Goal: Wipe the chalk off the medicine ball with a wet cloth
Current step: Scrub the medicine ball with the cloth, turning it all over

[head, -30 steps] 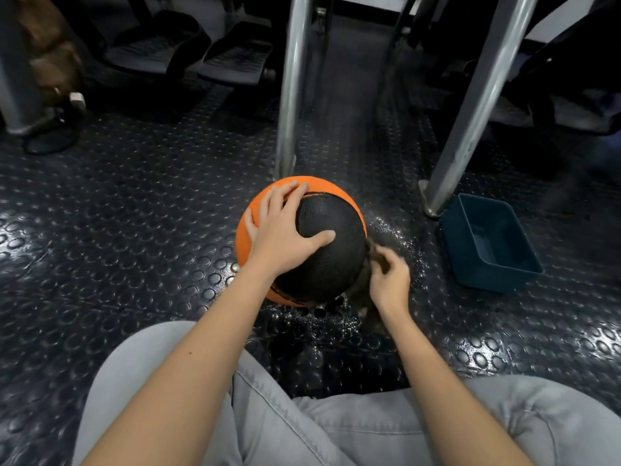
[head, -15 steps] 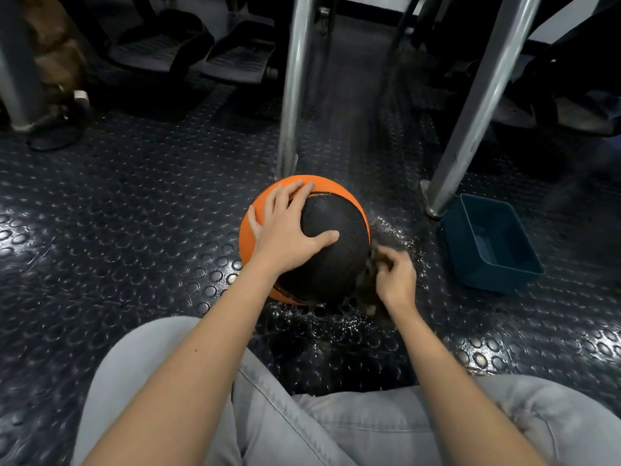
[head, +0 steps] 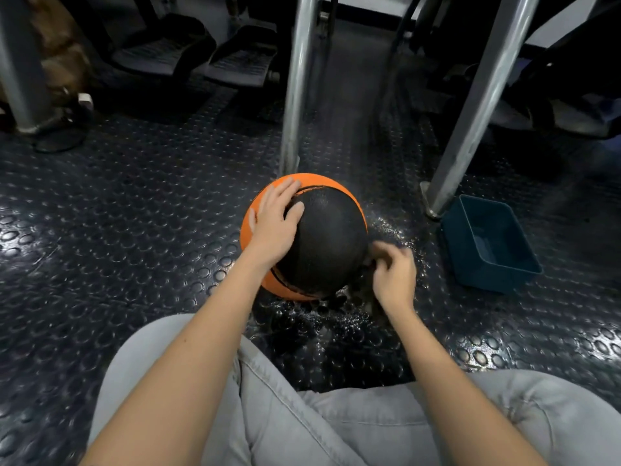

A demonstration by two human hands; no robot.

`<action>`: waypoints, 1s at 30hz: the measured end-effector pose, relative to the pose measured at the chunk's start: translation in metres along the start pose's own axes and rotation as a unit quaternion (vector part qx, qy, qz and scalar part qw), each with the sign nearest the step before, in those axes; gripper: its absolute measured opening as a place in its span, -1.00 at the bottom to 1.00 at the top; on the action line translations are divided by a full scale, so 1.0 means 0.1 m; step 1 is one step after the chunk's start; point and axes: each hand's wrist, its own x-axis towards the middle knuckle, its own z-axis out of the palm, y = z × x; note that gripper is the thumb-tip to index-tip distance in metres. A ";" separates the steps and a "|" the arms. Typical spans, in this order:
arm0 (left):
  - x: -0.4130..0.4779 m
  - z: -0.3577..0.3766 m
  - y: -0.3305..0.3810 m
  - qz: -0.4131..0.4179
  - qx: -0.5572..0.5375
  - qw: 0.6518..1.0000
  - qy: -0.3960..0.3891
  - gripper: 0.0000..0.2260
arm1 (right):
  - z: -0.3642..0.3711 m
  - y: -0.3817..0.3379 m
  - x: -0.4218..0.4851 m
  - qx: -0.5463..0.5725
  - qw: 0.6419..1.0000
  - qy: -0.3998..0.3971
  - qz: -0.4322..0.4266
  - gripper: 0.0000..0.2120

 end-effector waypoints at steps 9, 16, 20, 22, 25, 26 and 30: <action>0.01 0.02 0.03 -0.022 0.019 1.000 0.005 -0.62 | 0.22 -0.26 -0.27 0.053 0.967 0.084 -0.233 -0.64; 0.00 0.02 0.03 -0.032 0.036 0.999 0.011 -0.62 | 0.01 -0.46 -0.21 0.097 0.974 0.115 -0.171 -0.67; 0.00 0.03 0.01 -0.031 0.027 0.999 0.010 -0.63 | 0.22 -0.63 -0.36 0.071 0.940 0.033 -0.332 -0.64; 0.00 0.03 0.02 -0.031 0.029 0.999 0.010 -0.62 | 0.22 -0.28 -0.37 0.089 0.949 0.039 -0.299 -0.60; -0.01 0.02 0.03 -0.031 0.039 0.999 0.007 -0.62 | 0.07 0.05 -0.28 0.104 0.987 0.072 -0.096 -0.57; -0.01 0.02 0.02 -0.031 0.041 0.999 0.007 -0.62 | 0.03 0.03 -0.24 0.099 0.991 0.082 -0.049 -0.61; -0.04 0.04 0.00 -0.030 0.045 0.998 0.021 -0.62 | -0.02 -0.58 -0.11 0.121 0.973 0.116 -0.160 -0.68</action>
